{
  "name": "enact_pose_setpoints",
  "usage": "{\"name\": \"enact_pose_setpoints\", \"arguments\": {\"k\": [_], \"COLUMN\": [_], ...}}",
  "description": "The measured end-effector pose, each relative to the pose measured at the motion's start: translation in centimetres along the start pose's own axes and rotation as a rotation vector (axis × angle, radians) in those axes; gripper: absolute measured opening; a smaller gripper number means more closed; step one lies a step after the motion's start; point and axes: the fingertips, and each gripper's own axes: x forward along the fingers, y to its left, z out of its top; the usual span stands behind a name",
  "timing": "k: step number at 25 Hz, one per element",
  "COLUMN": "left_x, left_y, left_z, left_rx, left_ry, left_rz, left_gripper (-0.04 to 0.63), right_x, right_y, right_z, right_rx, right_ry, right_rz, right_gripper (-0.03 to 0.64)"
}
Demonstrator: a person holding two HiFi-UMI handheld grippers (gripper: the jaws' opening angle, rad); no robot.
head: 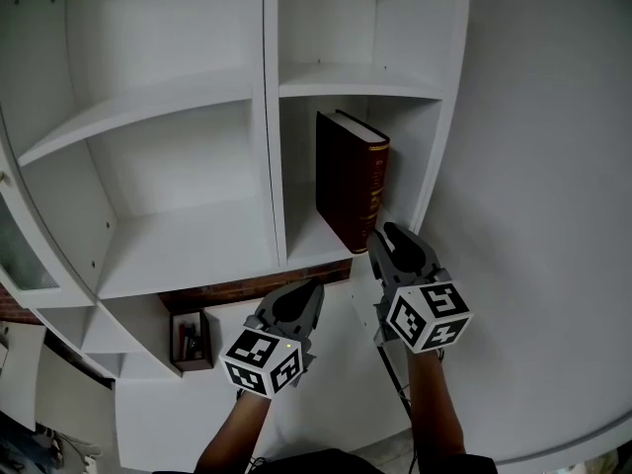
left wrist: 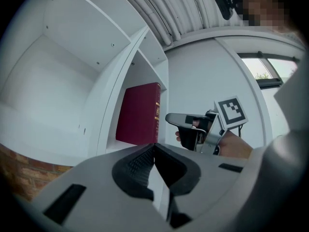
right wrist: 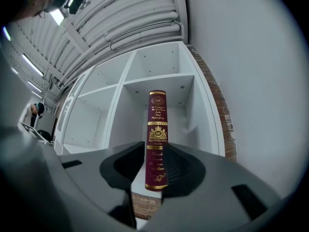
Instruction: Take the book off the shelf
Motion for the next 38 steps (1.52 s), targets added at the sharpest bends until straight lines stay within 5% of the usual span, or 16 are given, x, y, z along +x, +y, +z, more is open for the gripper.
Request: {"name": "enact_pose_setpoints", "arguments": {"k": [10,38], "left_x": [0.6,1.2], "left_y": [1.5,4.0], "left_z": [-0.1,-0.6], "left_rx": [0.012,0.001], "left_ry": [0.002,0.008], "left_rz": [0.042,0.085], "left_gripper": [0.017,0.016], "right_x": [3.0,6.5], "right_y": [-1.0,0.5], "right_z": [-0.6,-1.3], "right_rx": [-0.013,-0.019], "right_ry": [0.028,0.028], "right_rz": [0.013,0.069], "right_gripper": [0.228,0.255]}}
